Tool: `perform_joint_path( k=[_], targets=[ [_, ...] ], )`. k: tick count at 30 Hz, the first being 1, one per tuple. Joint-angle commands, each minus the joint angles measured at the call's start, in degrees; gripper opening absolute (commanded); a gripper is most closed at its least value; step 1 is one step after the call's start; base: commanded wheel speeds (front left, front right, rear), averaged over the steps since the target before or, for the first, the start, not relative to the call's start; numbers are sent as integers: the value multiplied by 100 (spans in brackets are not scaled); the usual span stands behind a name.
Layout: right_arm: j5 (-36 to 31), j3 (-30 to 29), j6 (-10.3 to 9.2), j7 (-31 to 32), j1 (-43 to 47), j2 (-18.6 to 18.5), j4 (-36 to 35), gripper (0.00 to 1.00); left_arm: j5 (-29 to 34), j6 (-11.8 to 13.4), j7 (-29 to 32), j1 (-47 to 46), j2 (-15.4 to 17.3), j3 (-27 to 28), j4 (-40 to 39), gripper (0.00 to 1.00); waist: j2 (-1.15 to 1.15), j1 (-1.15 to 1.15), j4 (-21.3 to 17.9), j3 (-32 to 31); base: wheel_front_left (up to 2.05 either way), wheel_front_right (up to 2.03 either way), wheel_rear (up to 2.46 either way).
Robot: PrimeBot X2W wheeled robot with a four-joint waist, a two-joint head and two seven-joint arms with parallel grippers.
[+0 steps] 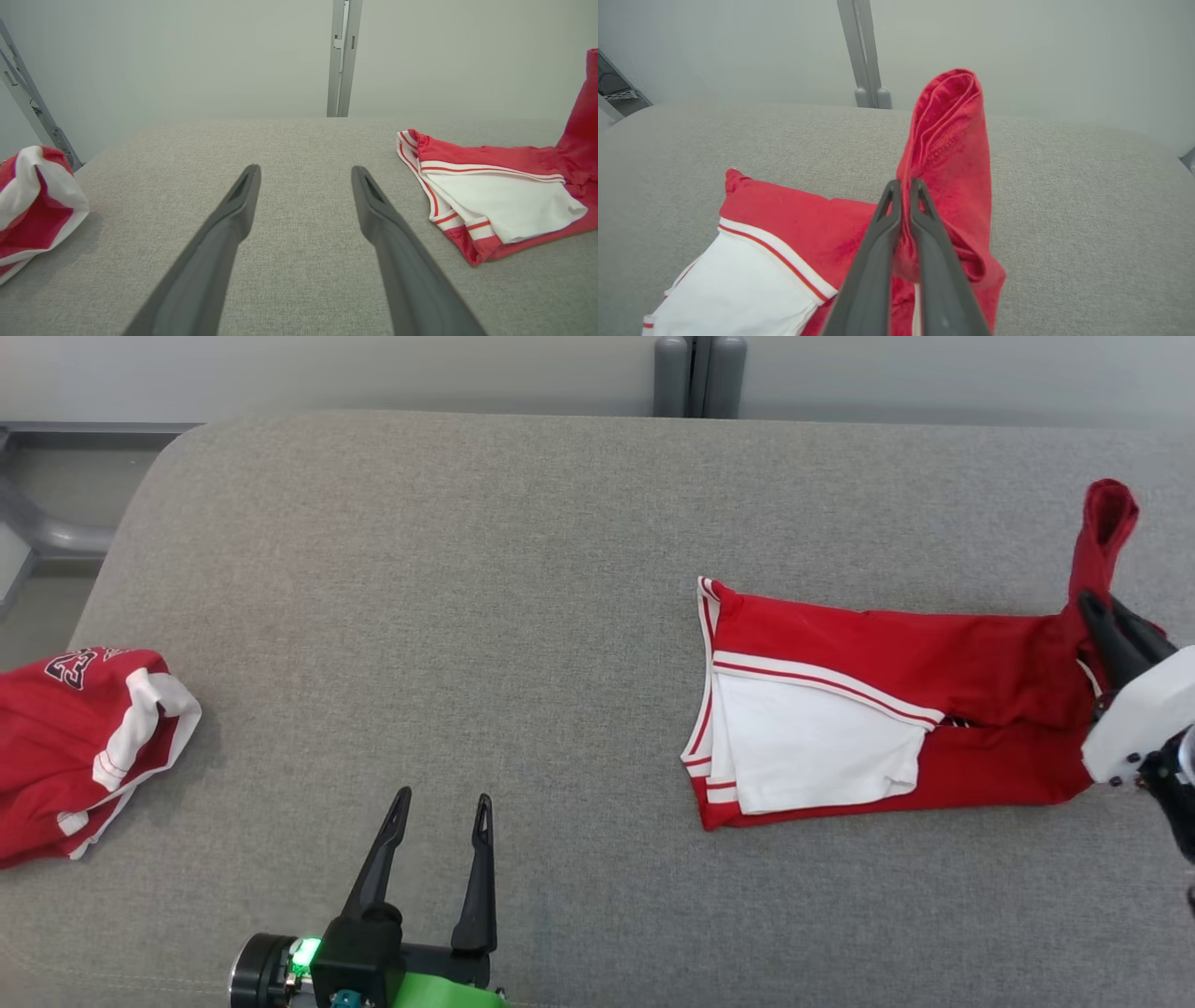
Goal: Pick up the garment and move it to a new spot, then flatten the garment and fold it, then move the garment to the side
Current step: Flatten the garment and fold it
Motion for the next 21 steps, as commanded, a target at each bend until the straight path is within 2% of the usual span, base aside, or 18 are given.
perform_joint_path(
  k=[1, 5, 11, 15, 21],
  targets=[
    [-81, -4, -7, 58, 99, 199, -150, 0, 16, -9, -1, 54, 7, 37, 5, 100, 0, 0, 69, -13, 0, 0, 0],
    [-399, 113, -4, 110, 222, 914, -336, 0, -4, -30, -1, 69, 7, 15, 6, 100, 0, 0, 239, -41, 0, 0, 0],
    [-554, 379, -4, -37, 177, 1547, -180, 0, -9, -42, -1, 83, 6, -21, 20, 100, 0, 0, 387, -51, 0, 0, 0],
    [-590, 576, -4, -91, 131, 1790, 8, 0, -52, -44, -1, 77, 6, -54, 36, 100, 0, 0, 452, -50, 0, 0, 0],
    [-566, 872, -4, -180, 51, 1956, 309, 0, -82, -53, 0, 12, 6, -107, 51, 100, 0, 0, 507, -26, 0, 0, 0]
  ],
)
